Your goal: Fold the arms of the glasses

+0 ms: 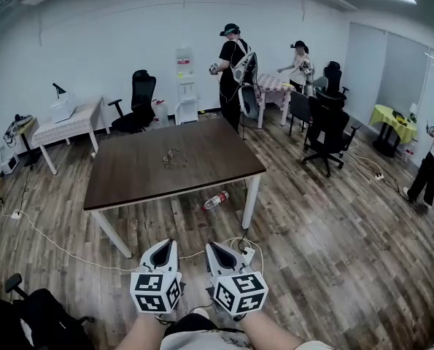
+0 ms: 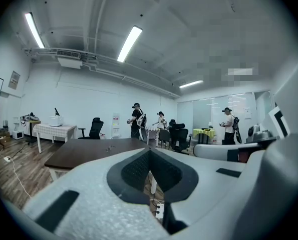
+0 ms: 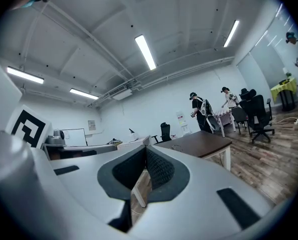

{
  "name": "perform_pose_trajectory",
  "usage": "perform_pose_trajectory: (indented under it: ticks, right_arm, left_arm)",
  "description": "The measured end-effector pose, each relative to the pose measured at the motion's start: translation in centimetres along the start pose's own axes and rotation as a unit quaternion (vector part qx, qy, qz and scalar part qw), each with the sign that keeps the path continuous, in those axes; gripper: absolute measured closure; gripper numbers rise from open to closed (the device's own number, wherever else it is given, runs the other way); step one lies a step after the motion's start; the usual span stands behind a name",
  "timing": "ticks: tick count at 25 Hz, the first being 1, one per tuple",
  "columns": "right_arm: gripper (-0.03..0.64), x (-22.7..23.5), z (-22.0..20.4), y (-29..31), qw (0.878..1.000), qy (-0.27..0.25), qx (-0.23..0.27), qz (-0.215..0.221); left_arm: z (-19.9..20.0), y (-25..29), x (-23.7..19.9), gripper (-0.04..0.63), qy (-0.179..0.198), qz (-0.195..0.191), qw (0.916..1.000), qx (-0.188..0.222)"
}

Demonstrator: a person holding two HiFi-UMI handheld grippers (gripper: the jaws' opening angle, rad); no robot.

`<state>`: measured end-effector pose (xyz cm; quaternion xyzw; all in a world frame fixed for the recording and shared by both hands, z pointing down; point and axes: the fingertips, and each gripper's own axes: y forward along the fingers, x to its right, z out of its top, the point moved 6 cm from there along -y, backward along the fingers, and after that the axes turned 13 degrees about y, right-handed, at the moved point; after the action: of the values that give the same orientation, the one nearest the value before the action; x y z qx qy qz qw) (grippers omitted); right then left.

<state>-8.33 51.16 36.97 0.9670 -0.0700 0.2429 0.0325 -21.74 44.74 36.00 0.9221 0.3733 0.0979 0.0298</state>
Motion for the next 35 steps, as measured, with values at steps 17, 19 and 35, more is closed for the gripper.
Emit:
perform_pose_trajectory:
  ticks: [17, 19, 35]
  right_arm:
    - [0.601, 5.8, 1.2, 7.7, 0.999, -0.003, -0.005, -0.032]
    - [0.601, 6.0, 1.1, 9.3, 0.999, -0.006, -0.009, -0.032]
    - [0.601, 7.5, 3.1, 26.3, 0.999, -0.016, -0.030, -0.014]
  left_arm:
    - [-1.7, 10.3, -2.8, 0.581, -0.016, -0.026, 0.9995, -0.005]
    - [-2.1, 11.4, -3.9, 0.581, -0.022, -0.024, 0.9995, -0.004]
    - [-2.6, 23.0, -15.8, 0.581, -0.056, -0.002, 0.9982, -0.019]
